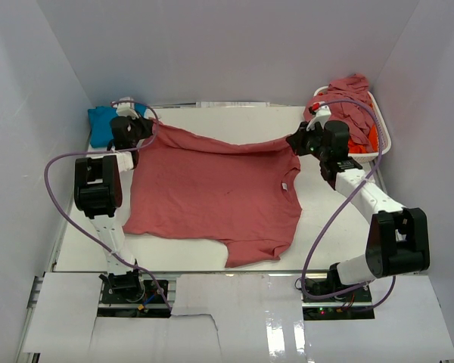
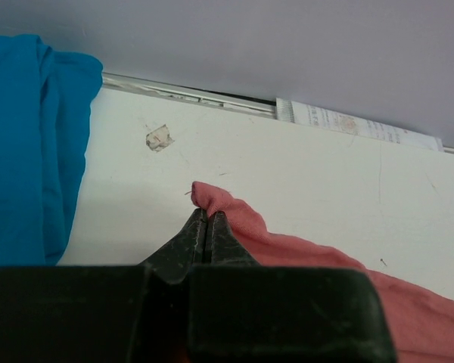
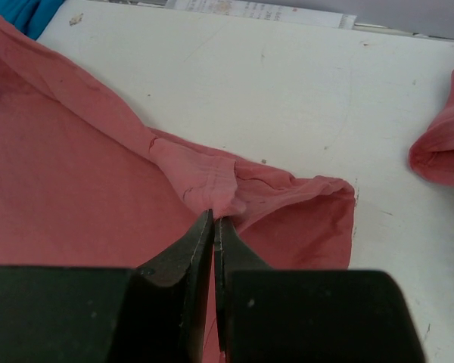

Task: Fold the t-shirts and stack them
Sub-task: Fold the flattened tshirt in 1/3 of the way

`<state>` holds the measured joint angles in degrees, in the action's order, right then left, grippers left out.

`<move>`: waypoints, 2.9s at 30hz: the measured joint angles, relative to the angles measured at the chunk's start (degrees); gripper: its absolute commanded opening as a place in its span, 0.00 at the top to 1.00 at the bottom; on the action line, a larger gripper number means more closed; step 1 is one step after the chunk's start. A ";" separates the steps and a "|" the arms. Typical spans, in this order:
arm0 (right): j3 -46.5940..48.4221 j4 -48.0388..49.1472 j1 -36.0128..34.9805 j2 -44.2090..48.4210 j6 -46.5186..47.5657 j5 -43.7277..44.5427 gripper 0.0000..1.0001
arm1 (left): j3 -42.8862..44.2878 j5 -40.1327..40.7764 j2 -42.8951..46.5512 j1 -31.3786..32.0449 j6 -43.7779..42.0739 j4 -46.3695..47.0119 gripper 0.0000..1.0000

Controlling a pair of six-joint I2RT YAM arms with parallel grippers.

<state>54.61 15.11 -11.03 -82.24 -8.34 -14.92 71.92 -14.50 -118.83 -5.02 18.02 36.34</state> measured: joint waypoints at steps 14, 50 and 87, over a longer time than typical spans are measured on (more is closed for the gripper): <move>-4.42 0.02 -1.31 3.15 -0.04 0.79 0.92 | -5.14 3.43 0.02 0.00 -0.87 1.40 1.00; -21.90 1.33 -5.01 9.03 -2.08 3.21 0.92 | -11.52 8.20 6.84 0.00 -1.29 1.40 1.00; -22.38 -9.62 -10.54 2.71 -5.70 14.08 0.18 | -16.06 10.10 12.15 0.00 -2.10 1.29 1.00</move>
<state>32.23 5.50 -21.56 -79.53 -14.04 -0.84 55.86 -4.40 -106.67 -5.02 15.92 37.63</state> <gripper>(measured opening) 0.657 0.033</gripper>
